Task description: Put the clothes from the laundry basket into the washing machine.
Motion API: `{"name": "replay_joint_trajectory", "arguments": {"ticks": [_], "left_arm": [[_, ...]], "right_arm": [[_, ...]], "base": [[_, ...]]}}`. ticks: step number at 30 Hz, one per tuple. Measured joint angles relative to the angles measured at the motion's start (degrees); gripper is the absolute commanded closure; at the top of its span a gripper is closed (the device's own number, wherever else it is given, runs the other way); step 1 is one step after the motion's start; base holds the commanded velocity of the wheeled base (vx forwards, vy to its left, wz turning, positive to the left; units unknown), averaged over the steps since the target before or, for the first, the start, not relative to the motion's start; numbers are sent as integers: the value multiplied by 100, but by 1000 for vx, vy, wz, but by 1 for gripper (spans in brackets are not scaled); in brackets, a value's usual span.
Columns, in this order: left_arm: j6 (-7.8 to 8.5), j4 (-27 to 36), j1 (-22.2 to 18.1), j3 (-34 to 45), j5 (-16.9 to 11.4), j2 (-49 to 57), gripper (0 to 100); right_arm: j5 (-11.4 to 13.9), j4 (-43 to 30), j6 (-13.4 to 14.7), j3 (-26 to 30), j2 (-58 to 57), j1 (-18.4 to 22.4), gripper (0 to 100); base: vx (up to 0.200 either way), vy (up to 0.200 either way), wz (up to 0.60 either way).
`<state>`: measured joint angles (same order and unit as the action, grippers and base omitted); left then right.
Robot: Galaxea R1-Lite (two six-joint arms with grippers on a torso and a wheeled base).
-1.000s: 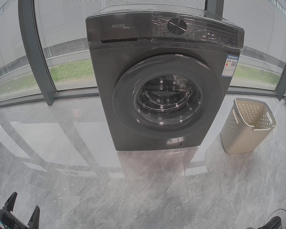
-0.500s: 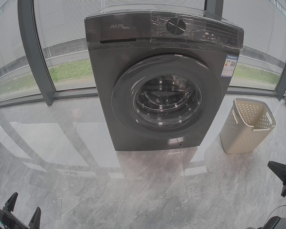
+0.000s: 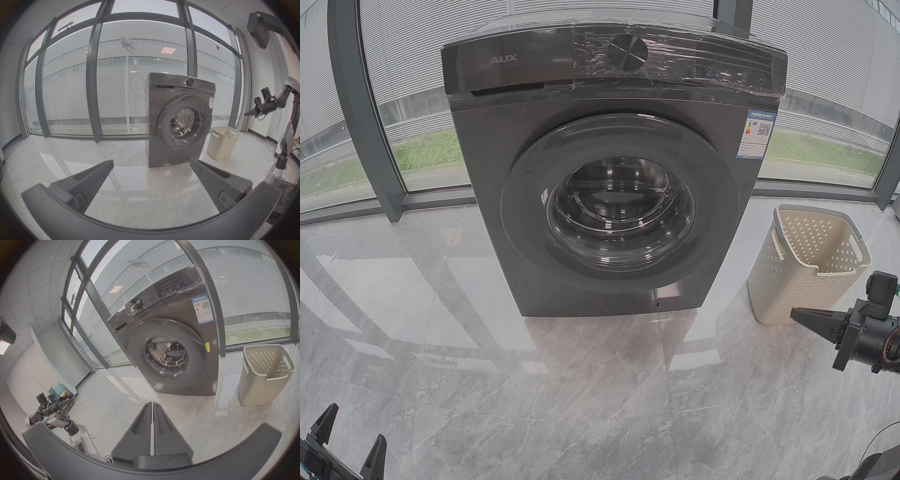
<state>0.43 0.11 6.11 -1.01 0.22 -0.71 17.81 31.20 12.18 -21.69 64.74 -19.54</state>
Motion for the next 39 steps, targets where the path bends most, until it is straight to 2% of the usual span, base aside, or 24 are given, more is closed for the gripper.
{"name": "replay_joint_trajectory", "arguments": {"ticks": [5,14,23,29,35,39], "left_arm": [[-13,0,0,0,13,-2,0],[-5,-1,4,0,11,-4,0],[-22,-1,1,0,32,-6,0],[-63,-6,4,0,44,-9,0],[-52,-4,4,0,44,-11,0],[-52,-4,1,0,44,-13,0]], "right_arm": [[66,208,0,162,317,-262,100],[72,802,-17,304,711,-485,100],[72,1870,33,449,1104,-733,100],[63,1947,30,491,1379,-757,100],[52,2165,24,502,1502,-747,100],[48,2228,-6,485,1593,-739,100]], "base": [[0,-200,0],[0,0,0],[200,0,0],[200,0,0],[0,0,0],[200,0,0]]}}
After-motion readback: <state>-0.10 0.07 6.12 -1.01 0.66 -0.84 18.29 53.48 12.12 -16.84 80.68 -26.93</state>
